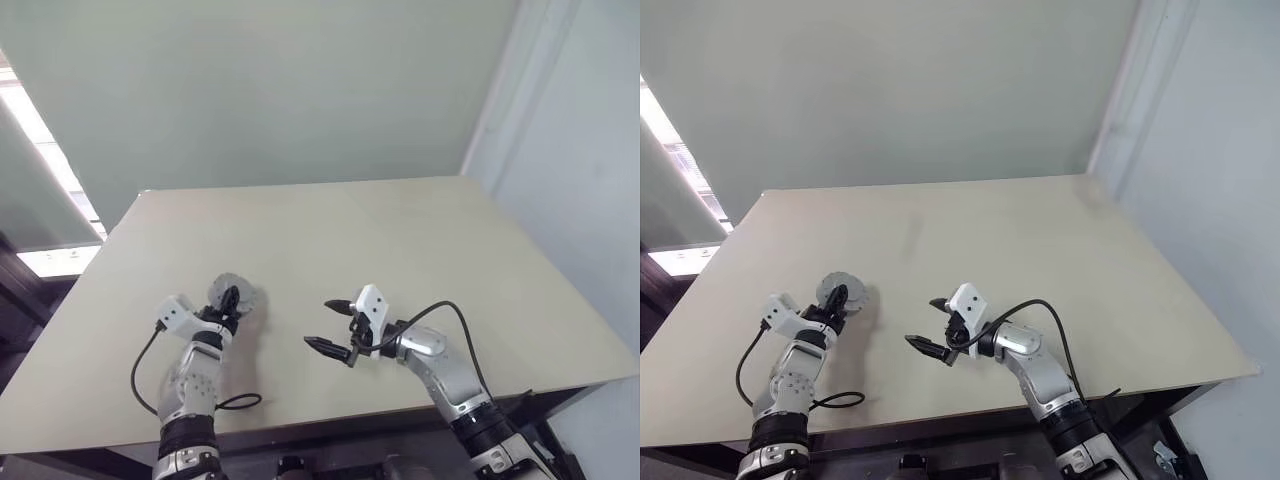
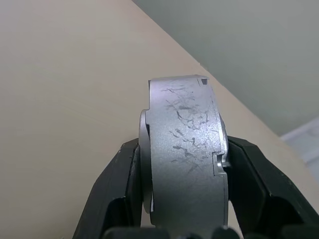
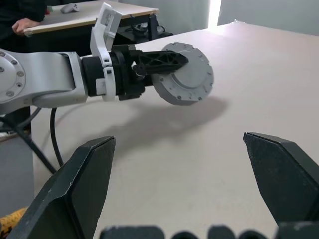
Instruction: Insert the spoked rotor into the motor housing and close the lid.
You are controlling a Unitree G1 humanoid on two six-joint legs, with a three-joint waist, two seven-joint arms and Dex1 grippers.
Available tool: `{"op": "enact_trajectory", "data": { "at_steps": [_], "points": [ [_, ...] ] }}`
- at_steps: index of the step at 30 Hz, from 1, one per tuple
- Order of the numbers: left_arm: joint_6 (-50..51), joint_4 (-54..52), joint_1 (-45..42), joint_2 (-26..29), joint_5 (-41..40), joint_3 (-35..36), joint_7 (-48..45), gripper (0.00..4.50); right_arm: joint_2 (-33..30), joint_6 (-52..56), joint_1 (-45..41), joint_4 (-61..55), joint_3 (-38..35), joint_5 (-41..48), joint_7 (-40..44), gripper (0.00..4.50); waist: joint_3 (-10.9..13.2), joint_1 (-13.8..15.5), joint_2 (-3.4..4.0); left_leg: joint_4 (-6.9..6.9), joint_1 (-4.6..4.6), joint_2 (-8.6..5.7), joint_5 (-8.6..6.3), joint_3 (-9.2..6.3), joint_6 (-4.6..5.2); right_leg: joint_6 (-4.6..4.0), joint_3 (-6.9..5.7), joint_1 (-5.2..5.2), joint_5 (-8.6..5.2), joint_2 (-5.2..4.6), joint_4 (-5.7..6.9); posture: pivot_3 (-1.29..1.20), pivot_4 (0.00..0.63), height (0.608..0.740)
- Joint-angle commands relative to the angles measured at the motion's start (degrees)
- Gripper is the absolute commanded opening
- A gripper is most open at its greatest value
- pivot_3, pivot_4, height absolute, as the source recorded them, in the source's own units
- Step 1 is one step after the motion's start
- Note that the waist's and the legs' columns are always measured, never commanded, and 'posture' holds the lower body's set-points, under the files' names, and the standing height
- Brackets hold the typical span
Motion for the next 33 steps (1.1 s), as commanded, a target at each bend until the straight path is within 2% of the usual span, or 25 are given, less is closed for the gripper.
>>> {"op": "enact_trajectory", "data": {
  "at_steps": [1,11,13,14,18,19,23,30,33],
  "points": [
    [-4.35,0.2,-2.93,1.46,1.19,1.24,-0.92,2.0,0.11,-1.46,-0.37,-0.94,-0.53,-0.31,-0.3,4.5,0.0,0.02,-0.02,0.0,0.0,-0.01,0.0,0.0,0.0,0.0,0.0,0.0,0.0,-0.01,0.0,0.0,0.0,0.74],
    [-5.75,4.78,-4.11,2.44,3.89,1.37,-0.33,2.0,0.03,-1.25,-0.35,-0.93,-0.81,-0.73,-0.42,4.5,-0.01,0.04,-0.07,0.08,0.08,-0.01,0.0,-0.06,0.0,0.01,-0.06,0.15,0.04,-0.01,0.0,0.0,0.0,0.74],
    [-5.54,5.21,-4.18,2.65,4.46,1.18,-0.24,2.75,0.0,-1.23,-0.37,-0.91,-0.79,-0.86,-0.42,4.5,-0.01,0.03,-0.07,0.08,0.11,-0.01,0.0,-0.06,0.0,0.01,-0.06,0.17,0.04,-0.01,0.0,0.0,0.0,0.74],
    [-5.51,5.36,-4.18,2.73,4.66,1.1,-0.28,2.95,-0.01,-1.23,-0.37,-0.91,-0.78,-0.91,-0.43,4.5,-0.01,0.03,-0.06,0.08,0.12,-0.01,0.0,-0.06,0.0,0.01,-0.06,0.18,0.04,-0.01,0.0,0.0,0.0,0.74],
    [-4.65,5.53,-4.0,3.03,5.26,0.84,0.02,4.29,-0.06,-1.39,-0.4,-0.53,-0.7,-1.18,-0.49,4.5,-0.01,0.03,-0.07,0.09,0.17,-0.01,0.0,-0.06,0.0,0.01,-0.06,0.24,0.05,-0.02,0.0,0.0,0.0,0.74],
    [-4.56,5.56,-3.91,3.13,5.47,0.73,0.0,4.49,-0.06,-1.42,-0.42,-0.42,-0.68,-1.23,-0.49,4.5,-0.01,0.05,-0.07,0.09,0.18,-0.01,0.0,-0.06,0.0,0.01,-0.06,0.25,0.05,-0.02,0.0,0.0,0.0,0.74],
    [-6.07,5.81,-2.9,4.51,9.56,0.11,3.84,4.49,-0.01,-1.37,-0.46,-0.24,-0.64,-1.36,-0.59,4.5,-0.02,0.04,-0.07,0.13,0.18,-0.01,0.0,-0.1,0.0,0.02,-0.09,0.28,0.05,-0.02,0.0,0.0,0.0,0.74],
    [-11.5,6.64,-0.28,8.97,23.38,-4.44,13.52,4.49,0.07,-1.51,-0.68,0.62,-0.76,-1.68,-0.77,4.5,-0.03,0.05,-0.05,0.09,0.3,0.0,0.0,-0.11,0.0,-0.01,-0.09,0.34,0.08,-0.02,0.02,0.0,0.0,0.74],
    [-12.21,6.22,-0.01,9.04,24.04,-4.76,13.5,4.49,0.21,-1.53,-0.82,0.94,-0.73,-1.82,-0.85,4.5,-0.03,0.29,-0.05,0.1,0.41,-0.02,0.0,-0.13,0.0,-0.01,-0.12,0.46,0.08,-0.05,0.01,0.0,0.0,0.74]
  ]
}}
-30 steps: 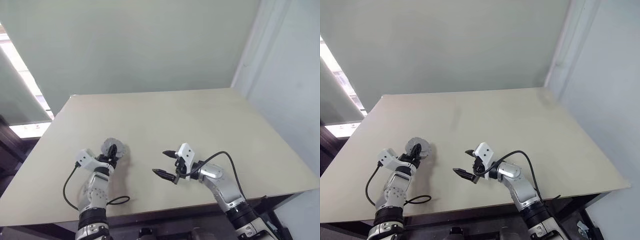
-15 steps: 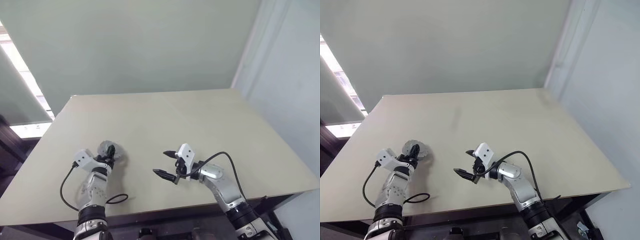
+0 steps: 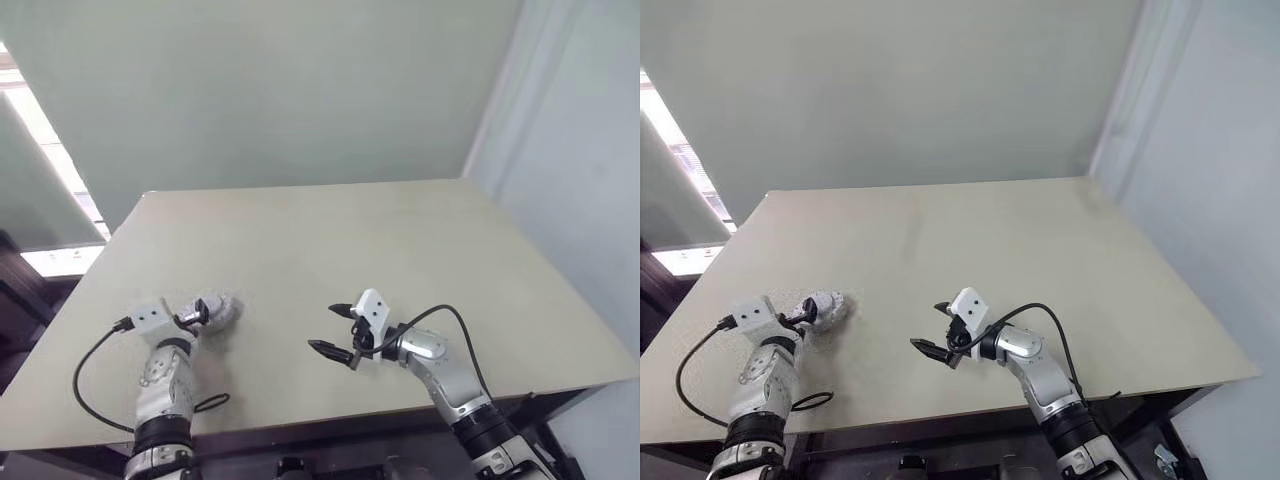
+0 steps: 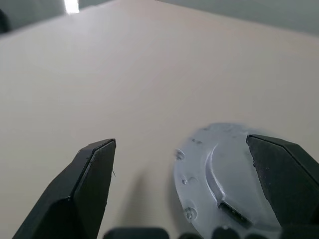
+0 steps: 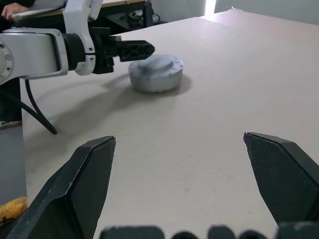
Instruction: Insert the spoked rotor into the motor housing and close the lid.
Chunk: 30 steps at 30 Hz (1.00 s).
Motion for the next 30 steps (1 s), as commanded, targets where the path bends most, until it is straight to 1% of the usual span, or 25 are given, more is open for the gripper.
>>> {"op": "enact_trajectory", "data": {
  "at_steps": [1,4,8,12,15,22,30],
  "points": [
    [-2.28,-1.65,-0.35,0.69,1.61,-0.83,-0.13,4.49,0.4,-1.29,-1.08,-0.72,-0.61,0.04,-0.16,4.5,0.0,0.26,0.0,0.01,0.03,0.0,0.0,-0.01,0.0,0.0,-0.02,0.04,0.0,0.0,0.0,0.0,0.0,0.74],
    [-4.69,-2.43,0.44,0.97,2.77,-2.04,-2.33,4.49,0.52,-1.35,-1.27,-0.41,-0.77,-0.07,-0.27,4.5,0.0,0.45,0.0,0.01,0.21,0.0,0.0,0.01,0.0,0.0,-0.02,0.18,0.0,0.0,-0.01,0.0,0.0,0.74],
    [-5.33,-7.32,2.3,-0.14,-1.4,-2.88,-10.52,4.49,0.32,-1.28,-1.46,-0.36,-2.21,0.37,-1.31,4.5,0.0,0.89,0.0,-0.02,0.32,0.03,0.0,0.06,0.0,0.0,0.0,0.25,-0.01,0.02,-0.01,0.0,0.0,0.74],
    [-2.56,-15.35,5.49,-0.37,-5.4,-4.96,-19.2,4.49,-0.47,-0.6,-1.71,-0.55,-5.11,1.32,-2.59,4.5,0.01,0.99,0.01,-0.02,0.3,0.02,0.0,0.09,0.0,-0.01,0.01,0.26,-0.01,0.0,-0.01,0.0,0.0,0.74],
    [1.37,-21.77,7.78,0.03,-7.55,-7.22,-23.61,4.49,-1.48,0.47,-1.8,-1.02,-7.63,1.89,-3.72,4.5,0.01,0.94,0.01,-0.02,0.32,0.02,0.0,0.14,0.0,-0.01,0.05,0.28,-0.02,0.0,-0.02,0.0,0.0,0.74],
    [11.52,-35.12,10.89,0.71,-8.95,-14.51,-28.9,4.49,-5.8,3.61,1.12,-5.52,-13.69,3.67,-6.28,4.5,0.02,0.93,0.04,-0.02,0.33,0.03,-0.01,0.17,0.01,-0.03,0.09,0.28,-0.03,0.01,-0.02,0.0,0.0,0.74],
    [16.16,-37.96,11.21,-0.04,-8.07,-19.47,-30.83,4.49,-9.27,6.62,8.89,-12.91,-18.03,6.02,-7.84,4.5,0.03,0.86,0.07,-0.05,0.4,0.08,-0.01,0.31,0.02,-0.13,0.2,0.29,-0.1,0.07,-0.01,0.0,0.0,0.74]
  ]
}}
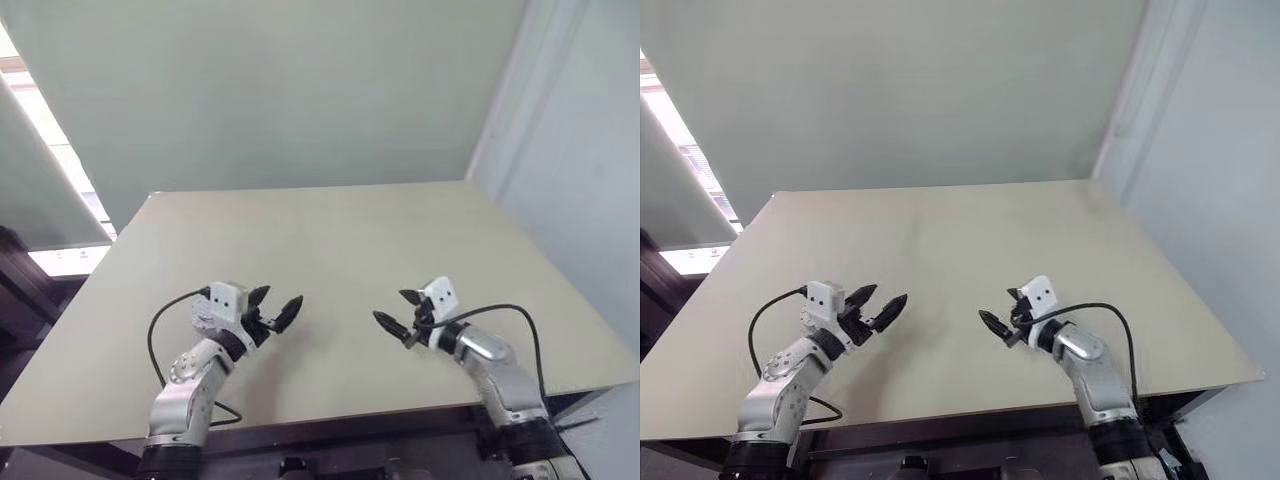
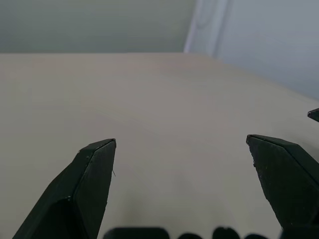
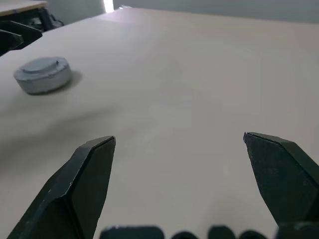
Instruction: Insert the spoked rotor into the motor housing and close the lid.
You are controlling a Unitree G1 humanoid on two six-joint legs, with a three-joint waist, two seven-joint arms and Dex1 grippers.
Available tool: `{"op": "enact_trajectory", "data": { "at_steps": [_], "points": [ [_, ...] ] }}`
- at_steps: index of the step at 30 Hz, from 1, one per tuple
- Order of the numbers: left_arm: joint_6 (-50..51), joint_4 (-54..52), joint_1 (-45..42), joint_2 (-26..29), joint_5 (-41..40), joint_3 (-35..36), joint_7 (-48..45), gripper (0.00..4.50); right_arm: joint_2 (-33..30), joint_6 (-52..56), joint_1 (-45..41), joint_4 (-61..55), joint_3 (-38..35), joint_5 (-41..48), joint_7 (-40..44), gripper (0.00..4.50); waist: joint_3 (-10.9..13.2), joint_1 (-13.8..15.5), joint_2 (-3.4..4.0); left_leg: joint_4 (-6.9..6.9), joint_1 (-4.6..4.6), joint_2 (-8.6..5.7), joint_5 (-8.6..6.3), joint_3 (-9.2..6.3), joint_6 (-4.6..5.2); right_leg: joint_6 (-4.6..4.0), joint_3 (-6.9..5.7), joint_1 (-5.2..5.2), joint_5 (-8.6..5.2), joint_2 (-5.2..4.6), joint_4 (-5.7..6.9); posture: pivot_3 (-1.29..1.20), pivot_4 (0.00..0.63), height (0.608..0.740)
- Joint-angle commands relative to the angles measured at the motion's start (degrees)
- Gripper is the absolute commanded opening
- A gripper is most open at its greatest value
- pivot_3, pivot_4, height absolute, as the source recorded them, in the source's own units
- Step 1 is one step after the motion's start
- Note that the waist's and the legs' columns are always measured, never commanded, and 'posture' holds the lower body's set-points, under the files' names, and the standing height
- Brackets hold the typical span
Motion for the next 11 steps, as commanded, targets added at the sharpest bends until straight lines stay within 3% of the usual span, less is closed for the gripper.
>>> {"op": "enact_trajectory", "data": {
  "at_steps": [1,11],
  "points": [
    [1.34,-3.25,0.2,0.29,0.0,-1.98,-1.43,4.49,-0.62,0.85,1.56,-5.58,-2.21,2.15,-1.17,4.5,0.0,-0.04,0.0,0.0,0.02,0.02,0.0,0.04,0.0,0.0,0.03,0.0,0.0,0.0,0.0,0.0,0.0,0.74],
    [2.33,-0.91,-1.78,0.29,0.49,-3.89,-3.73,4.49,-1.43,1.36,4.34,-8.49,-4.04,2.79,-2.93,4.5,0.01,0.01,0.01,0.02,0.1,0.04,0.0,0.15,0.0,-0.02,0.08,0.04,-0.02,0.01,0.0,0.0,0.0,0.74]
  ]
}}
